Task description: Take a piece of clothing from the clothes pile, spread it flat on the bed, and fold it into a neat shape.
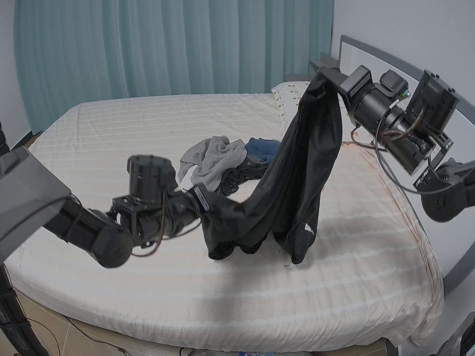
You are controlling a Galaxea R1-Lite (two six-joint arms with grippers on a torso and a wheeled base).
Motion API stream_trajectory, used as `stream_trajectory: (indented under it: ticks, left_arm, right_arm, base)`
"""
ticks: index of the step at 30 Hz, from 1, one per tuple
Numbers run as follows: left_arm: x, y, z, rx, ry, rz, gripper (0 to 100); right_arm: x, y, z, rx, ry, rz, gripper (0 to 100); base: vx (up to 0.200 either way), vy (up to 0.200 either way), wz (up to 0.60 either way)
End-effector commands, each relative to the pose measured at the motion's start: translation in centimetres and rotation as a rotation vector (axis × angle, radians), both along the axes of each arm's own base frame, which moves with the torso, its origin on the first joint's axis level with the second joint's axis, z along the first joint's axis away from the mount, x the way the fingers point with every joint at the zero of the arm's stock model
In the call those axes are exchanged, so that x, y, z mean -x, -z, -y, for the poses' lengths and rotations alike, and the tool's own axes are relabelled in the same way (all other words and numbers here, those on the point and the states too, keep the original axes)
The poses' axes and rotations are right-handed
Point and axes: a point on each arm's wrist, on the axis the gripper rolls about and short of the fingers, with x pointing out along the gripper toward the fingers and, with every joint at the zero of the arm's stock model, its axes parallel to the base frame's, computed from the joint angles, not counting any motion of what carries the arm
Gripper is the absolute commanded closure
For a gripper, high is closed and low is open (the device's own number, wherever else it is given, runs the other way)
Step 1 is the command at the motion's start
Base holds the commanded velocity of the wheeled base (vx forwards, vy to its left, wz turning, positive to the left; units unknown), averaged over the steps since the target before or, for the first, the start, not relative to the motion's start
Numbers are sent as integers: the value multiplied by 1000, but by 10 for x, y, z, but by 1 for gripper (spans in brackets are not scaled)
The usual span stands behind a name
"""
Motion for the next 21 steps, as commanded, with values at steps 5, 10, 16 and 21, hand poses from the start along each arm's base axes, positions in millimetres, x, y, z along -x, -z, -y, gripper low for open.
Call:
stream_trajectory:
  ticks: [5,10,16,21]
  left_arm:
    - [-25,-120,-56,116,-257,266,100]
    - [-22,-87,-60,93,-262,152,100]
    - [-24,-35,-53,83,-269,-24,100]
    - [-10,-9,-56,116,-218,-126,100]
  right_arm:
    - [-23,-54,33,-92,179,153,100]
    - [-26,4,32,7,173,-32,100]
    - [-35,68,31,80,222,-231,100]
    - [-31,94,36,97,230,-322,100]
  base:
    - [0,0,0]
    - [0,0,0]
    - [0,0,0]
    - [0,0,0]
